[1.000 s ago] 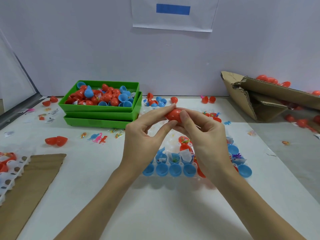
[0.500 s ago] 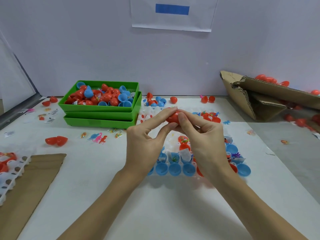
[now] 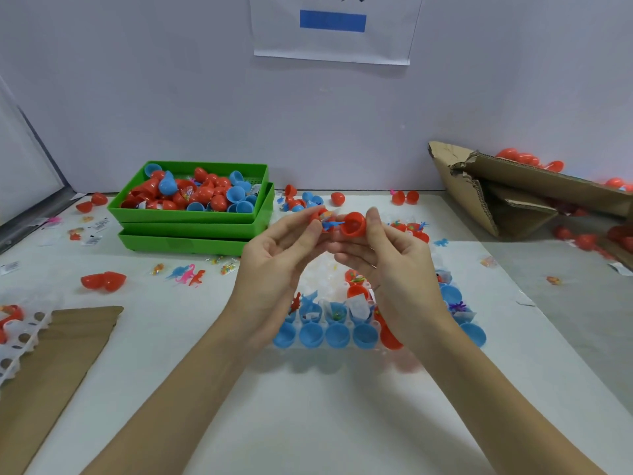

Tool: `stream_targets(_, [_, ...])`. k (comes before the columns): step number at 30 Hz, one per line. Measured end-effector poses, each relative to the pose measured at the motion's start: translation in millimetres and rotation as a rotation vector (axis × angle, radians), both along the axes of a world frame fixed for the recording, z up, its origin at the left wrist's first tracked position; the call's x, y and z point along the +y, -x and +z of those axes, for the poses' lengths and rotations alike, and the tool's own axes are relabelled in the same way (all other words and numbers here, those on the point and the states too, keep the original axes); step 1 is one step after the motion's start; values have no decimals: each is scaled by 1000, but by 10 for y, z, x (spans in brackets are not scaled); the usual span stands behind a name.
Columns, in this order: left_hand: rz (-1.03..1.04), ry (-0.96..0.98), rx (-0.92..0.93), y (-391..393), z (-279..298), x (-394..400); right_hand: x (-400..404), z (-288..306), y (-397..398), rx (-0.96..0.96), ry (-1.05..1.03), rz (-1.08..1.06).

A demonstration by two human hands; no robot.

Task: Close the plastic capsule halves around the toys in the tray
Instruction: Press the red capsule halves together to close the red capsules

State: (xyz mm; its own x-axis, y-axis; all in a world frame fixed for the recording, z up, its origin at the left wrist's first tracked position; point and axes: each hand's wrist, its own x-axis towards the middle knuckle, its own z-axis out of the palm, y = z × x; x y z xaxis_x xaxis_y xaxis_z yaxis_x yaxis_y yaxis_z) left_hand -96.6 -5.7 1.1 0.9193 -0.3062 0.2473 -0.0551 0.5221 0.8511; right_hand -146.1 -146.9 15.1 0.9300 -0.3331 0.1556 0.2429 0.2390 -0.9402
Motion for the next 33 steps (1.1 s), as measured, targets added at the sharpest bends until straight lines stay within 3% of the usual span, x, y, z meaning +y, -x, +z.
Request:
stream_targets(3, [-66,8,42,-1,3,6,13,-13,7,-34,130,-109])
stream_targets(7, [37,-210,-146,23,-21,-14,39,-55,26,-121,327,-178])
stream_targets(15, [57,-339,-326,39,44,51,56,-94,1,-105,378,-193])
stream_targets(19, [193,-313,-236,-54,76,101,24,-71,-41,-46,355,-83])
stream_targets(23, [405,-227,28,-566,329,254,-94,-31,-87,13,275,-80])
stream_targets(27, [728,-612,4,-1213,764,437,-211,-28,-100,14,279,-108])
stream_targets(31, [792,-1240,-182,-1409,869,587,-320,-2,-107,15,277,-159])
stream_targets(33, [867,-1409,-278,-1375,742,592,-365,-3,-113,2,295,-237])
